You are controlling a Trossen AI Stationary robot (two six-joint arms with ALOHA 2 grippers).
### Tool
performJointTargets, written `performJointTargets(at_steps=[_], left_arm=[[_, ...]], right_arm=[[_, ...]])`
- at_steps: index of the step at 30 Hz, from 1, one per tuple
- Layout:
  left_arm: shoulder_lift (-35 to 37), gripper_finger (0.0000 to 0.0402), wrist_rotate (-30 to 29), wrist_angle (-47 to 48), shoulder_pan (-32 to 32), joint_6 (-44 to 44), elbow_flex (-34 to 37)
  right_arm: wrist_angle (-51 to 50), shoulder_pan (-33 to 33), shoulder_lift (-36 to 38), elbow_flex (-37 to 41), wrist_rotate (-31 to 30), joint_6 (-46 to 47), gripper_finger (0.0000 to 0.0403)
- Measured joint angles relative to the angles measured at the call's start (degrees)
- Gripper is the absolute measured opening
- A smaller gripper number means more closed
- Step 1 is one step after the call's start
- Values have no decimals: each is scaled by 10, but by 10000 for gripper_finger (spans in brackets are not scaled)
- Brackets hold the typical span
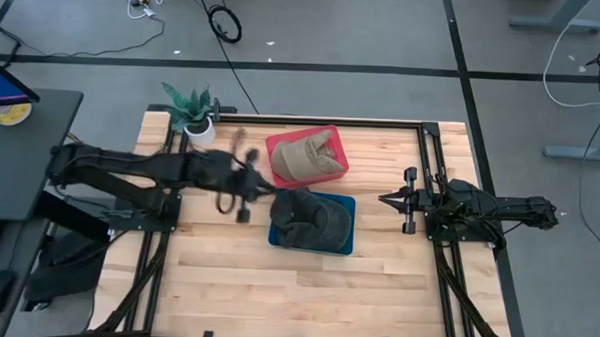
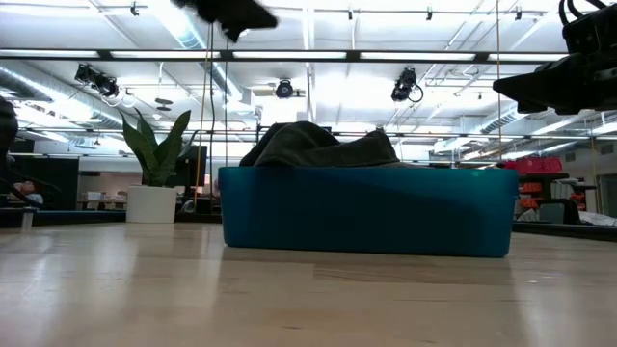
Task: Pick & Place hat
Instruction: Return to Home Position
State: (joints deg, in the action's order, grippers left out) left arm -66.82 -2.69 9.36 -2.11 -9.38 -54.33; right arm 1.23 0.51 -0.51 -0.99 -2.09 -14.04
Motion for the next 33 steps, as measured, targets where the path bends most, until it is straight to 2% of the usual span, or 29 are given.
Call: performJointTargets(at_steps=[7,12,20,27,33], left_arm=[[202,25,6,-151,67,42,174],[343,25,41,-239,65,45,272],[536,25,18,-319,59,87,374],[662,25,14,-334,59,96,426],[662,25,10,-430,59,118,467]], right_arm=[[0,0,0,0,0,0,24],[0,0,0,0,0,0,24],[0,0,0,0,0,0,24],[0,0,0,0,0,0,24],[0,0,0,0,0,0,24]])
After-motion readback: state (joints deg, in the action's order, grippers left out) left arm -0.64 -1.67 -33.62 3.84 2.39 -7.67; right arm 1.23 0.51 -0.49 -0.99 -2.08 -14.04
